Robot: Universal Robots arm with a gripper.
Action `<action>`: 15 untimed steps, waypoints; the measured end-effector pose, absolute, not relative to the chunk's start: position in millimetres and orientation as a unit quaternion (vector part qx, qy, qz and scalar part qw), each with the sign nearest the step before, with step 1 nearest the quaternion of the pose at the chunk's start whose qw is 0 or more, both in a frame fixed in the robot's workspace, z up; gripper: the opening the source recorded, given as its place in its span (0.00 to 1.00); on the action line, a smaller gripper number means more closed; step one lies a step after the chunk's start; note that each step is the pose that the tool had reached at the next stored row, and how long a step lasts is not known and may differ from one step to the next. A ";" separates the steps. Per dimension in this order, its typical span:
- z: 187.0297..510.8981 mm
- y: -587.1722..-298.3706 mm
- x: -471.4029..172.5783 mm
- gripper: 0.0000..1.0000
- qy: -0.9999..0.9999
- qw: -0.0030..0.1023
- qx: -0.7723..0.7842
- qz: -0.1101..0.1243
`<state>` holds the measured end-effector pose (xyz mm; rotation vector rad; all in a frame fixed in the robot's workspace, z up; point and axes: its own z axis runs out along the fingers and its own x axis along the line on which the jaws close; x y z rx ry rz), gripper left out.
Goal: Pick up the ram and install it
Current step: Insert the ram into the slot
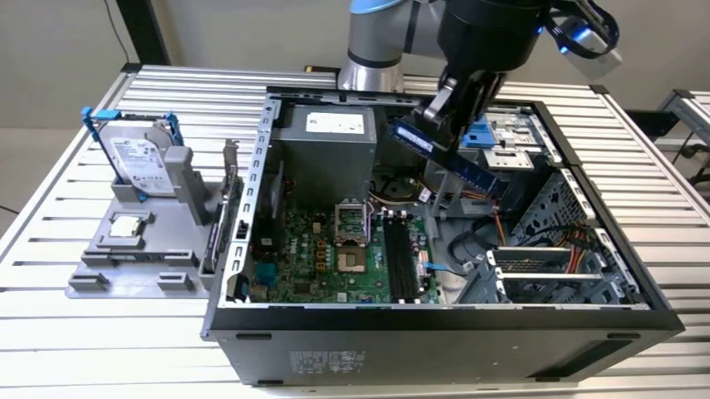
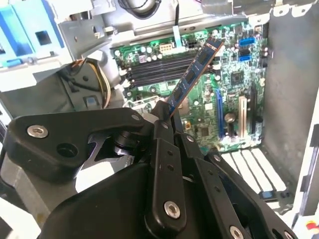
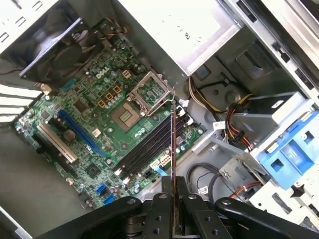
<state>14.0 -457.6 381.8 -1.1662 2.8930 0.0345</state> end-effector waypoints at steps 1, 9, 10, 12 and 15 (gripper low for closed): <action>381.8 -457.6 14.0 0.00 0.931 0.011 -0.366 0.011; 381.8 -457.6 14.0 0.00 0.953 0.012 -0.301 0.010; 381.8 -457.6 14.0 0.00 0.956 0.012 -0.293 0.010; 381.8 -457.6 14.0 0.00 0.961 0.012 -0.276 0.010; 381.8 -457.6 14.0 0.00 0.968 0.012 -0.252 0.010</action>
